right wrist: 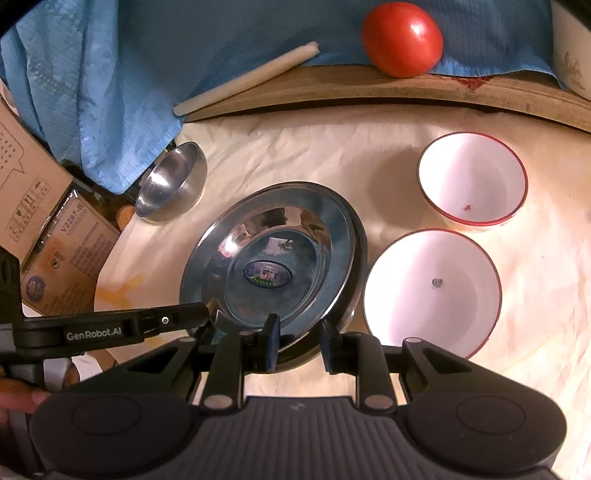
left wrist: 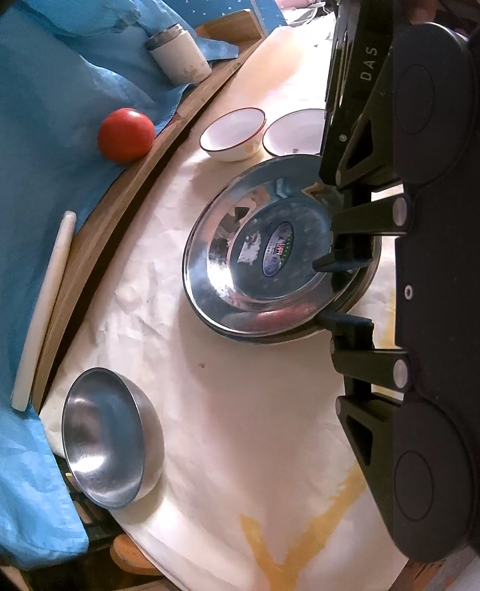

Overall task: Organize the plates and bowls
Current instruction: 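Lower the dark-centred plate onto the stacked steel plates with both tools, then open both tools and release the plate on the stack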

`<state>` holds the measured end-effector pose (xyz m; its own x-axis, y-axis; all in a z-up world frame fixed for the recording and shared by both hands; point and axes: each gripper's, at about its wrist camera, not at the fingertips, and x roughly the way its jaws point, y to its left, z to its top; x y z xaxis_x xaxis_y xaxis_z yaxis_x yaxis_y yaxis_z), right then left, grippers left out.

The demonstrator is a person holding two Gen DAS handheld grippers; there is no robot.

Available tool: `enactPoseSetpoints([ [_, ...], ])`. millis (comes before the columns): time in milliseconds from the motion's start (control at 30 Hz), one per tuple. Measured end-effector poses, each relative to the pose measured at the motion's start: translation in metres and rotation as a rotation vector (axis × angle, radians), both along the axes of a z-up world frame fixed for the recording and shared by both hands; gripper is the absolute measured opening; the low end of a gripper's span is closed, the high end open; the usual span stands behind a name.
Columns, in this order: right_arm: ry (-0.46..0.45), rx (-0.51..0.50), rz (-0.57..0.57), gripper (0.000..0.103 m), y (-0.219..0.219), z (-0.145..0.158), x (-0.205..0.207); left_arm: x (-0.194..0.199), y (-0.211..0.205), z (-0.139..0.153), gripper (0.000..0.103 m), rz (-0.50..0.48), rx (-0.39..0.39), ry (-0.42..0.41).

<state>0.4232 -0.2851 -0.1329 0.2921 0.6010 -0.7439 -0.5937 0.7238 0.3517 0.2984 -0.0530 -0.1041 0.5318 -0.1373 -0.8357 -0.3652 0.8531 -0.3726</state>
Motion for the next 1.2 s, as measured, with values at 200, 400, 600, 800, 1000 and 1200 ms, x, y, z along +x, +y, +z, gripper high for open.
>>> enactPoseSetpoints([
  [200, 0.014, -0.012, -0.004, 0.026, 0.002, -0.001, 0.001, 0.003, 0.001, 0.0, 0.025, -0.031, -0.001, 0.014],
  [400, 0.019, -0.023, -0.005, 0.026, 0.001, 0.0, 0.001, 0.005, 0.001, 0.0, 0.027, -0.072, 0.0, 0.028],
  [600, 0.026, -0.034, -0.023, 0.031, 0.0, 0.0, 0.002, 0.004, 0.002, -0.001, 0.028, -0.092, 0.0, 0.039],
  [800, 0.019, -0.026, -0.035, 0.036, -0.005, 0.001, 0.002, 0.002, 0.008, 0.004, 0.042, -0.082, -0.002, 0.028],
  [1000, -0.011, 0.005, -0.061, 0.063, -0.011, 0.01, 0.0, -0.003, 0.023, 0.012, 0.065, -0.022, 0.013, 0.007],
  [1200, -0.031, 0.06, -0.102, 0.085, -0.016, 0.018, 0.005, -0.003, 0.043, 0.019, 0.09, 0.038, 0.012, -0.016],
])
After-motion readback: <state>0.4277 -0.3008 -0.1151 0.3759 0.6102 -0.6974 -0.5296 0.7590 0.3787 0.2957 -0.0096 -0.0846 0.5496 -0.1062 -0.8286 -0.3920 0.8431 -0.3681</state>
